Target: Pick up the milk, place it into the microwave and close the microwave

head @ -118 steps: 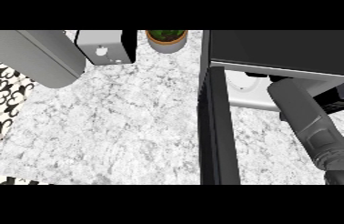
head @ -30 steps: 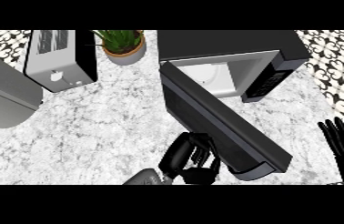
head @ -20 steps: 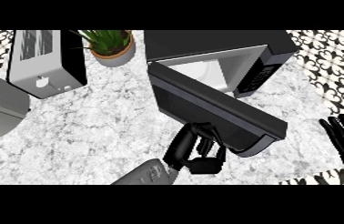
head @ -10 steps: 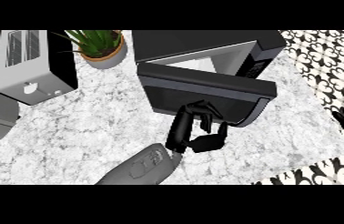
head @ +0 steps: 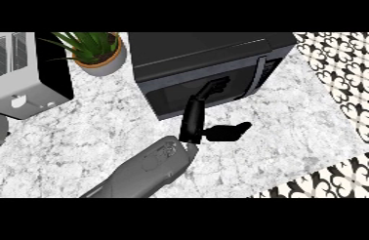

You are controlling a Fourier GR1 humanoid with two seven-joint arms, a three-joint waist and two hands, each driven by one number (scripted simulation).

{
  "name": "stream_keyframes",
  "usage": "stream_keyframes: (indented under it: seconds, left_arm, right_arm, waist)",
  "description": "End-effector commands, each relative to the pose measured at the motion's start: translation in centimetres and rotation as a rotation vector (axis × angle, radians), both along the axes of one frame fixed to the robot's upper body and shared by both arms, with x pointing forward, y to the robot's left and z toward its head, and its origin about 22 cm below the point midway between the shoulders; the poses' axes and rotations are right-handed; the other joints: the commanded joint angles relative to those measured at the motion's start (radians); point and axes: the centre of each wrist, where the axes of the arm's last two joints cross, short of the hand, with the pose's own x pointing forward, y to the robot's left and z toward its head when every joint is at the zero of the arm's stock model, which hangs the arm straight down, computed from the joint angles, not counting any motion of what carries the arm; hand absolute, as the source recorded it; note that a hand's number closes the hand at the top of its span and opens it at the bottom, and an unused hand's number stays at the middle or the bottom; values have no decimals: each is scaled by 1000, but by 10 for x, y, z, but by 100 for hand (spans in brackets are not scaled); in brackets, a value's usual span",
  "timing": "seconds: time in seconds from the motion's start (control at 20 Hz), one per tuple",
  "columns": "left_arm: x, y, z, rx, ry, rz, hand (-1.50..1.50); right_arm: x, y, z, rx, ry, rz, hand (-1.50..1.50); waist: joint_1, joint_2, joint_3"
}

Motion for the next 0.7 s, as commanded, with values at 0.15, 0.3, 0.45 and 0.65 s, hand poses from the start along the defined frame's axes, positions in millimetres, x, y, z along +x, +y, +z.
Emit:
stream_keyframes:
  seconds: [0.15, 0.3, 0.45, 0.65]
  left_arm:
    - [22, -1, 25, -79, -10, 101, -150]
    - [21, -1, 24, -98, 1, 117, -150]
    - [22, -1, 23, -90, -11, 128, -150]
    - [25, -3, 28, -111, -12, 122, -150]
  right_arm:
    - [9, -9, 38, -132, -124, -70, 150]
    - [11, -9, 39, -139, -137, -68, 150]
    - [14, -8, 43, -143, -158, -70, 150]
    - [17, -9, 50, -168, -172, -73, 150]
  waist:
    - [-2, 23, 0]
    - [-4, 28, 3]
    - [-1, 29, 4]
    - [-7, 35, 3]
